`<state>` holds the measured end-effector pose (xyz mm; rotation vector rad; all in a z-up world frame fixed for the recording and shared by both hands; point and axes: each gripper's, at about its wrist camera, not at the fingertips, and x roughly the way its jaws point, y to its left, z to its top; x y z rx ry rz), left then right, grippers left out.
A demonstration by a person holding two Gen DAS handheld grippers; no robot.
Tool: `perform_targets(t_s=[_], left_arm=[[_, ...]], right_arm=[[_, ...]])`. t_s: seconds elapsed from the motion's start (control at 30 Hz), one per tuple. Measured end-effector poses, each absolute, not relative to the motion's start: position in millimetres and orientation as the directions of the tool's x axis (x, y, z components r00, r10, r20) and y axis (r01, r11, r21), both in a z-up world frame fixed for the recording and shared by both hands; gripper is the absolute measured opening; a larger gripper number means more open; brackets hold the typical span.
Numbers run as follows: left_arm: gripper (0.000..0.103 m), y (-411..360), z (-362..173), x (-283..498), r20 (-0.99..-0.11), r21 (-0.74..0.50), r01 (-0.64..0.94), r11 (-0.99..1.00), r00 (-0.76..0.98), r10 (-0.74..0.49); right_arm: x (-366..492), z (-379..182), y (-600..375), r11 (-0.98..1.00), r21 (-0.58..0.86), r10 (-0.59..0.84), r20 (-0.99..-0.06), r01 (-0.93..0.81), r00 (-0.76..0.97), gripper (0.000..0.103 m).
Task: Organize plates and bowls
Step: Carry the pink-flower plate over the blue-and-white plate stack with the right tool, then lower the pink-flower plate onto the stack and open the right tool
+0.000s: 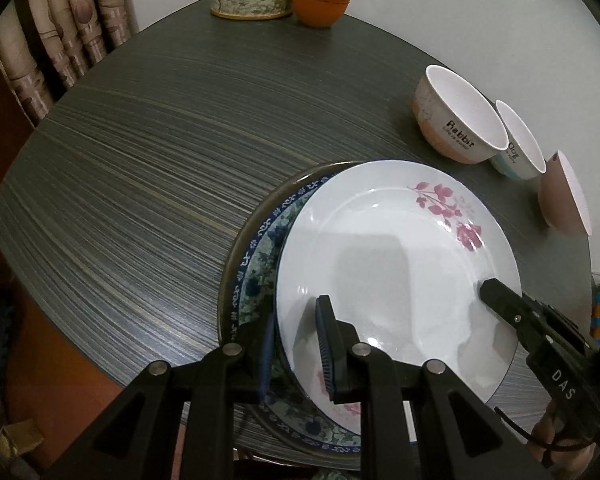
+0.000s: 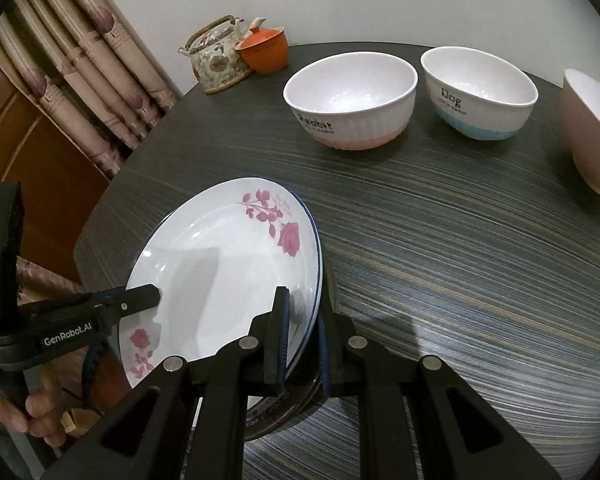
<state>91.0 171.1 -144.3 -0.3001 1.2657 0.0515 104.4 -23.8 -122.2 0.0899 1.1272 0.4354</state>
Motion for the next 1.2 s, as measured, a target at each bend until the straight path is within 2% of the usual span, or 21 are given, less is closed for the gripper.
perform_targets(t_s=[0.7, 1.2], left_arm=[[0.02, 175, -141, 88, -0.956, -0.135, -0.22, 0.966, 0.285, -0.069], [0.021, 166, -139, 85, -0.959, -0.063, -0.225, 0.972, 0.282, 0.004]], right_arm=[[104, -124, -17, 0.915, 0.279, 0.367, -0.875, -0.293, 0.315, 0.016], [102, -124, -6, 0.917, 0.254, 0.348, -0.885, -0.307, 0.309, 0.028]])
